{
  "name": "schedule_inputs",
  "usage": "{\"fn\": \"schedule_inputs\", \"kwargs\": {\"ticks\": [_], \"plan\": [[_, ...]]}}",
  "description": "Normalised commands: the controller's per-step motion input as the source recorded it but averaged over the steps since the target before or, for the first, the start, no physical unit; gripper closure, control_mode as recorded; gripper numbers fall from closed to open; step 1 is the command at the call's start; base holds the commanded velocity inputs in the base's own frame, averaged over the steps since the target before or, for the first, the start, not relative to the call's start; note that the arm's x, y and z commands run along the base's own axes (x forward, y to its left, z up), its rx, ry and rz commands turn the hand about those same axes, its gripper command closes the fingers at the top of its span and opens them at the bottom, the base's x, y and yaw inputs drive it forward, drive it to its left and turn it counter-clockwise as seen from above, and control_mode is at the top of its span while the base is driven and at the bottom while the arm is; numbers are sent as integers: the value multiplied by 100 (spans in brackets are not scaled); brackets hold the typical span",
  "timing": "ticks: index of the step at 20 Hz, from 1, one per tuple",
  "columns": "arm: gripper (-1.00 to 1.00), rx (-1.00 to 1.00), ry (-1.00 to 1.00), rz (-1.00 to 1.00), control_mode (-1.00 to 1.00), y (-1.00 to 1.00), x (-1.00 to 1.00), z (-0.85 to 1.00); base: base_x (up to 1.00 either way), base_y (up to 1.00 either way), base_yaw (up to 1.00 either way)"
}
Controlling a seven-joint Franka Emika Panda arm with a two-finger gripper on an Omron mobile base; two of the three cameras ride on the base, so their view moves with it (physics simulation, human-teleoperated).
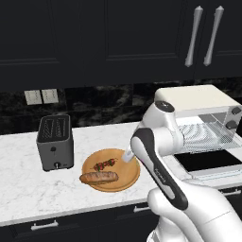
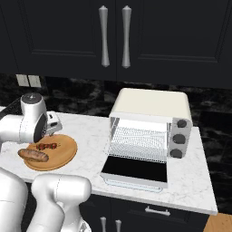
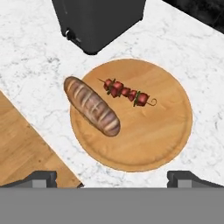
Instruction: Pick up the kebab skewer and baguette bread, and place them inside the toaster oven. Close the toaster oven door and start by setting the timer.
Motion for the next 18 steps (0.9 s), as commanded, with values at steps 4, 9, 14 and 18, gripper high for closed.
{"fn": "schedule_inputs", "kwargs": {"ticks": [4, 9, 14, 18], "plan": [[-100, -10, 3, 7, -100, 62, -11, -39, 0, 0, 0], [-100, -2, 8, 5, -100, 30, 0, -9, 0, 0, 0], [-100, -1, 9, 7, -100, 28, 3, -16, 0, 0, 0], [-100, -6, 4, 4, -100, 38, 3, -28, 0, 0, 0]]}}
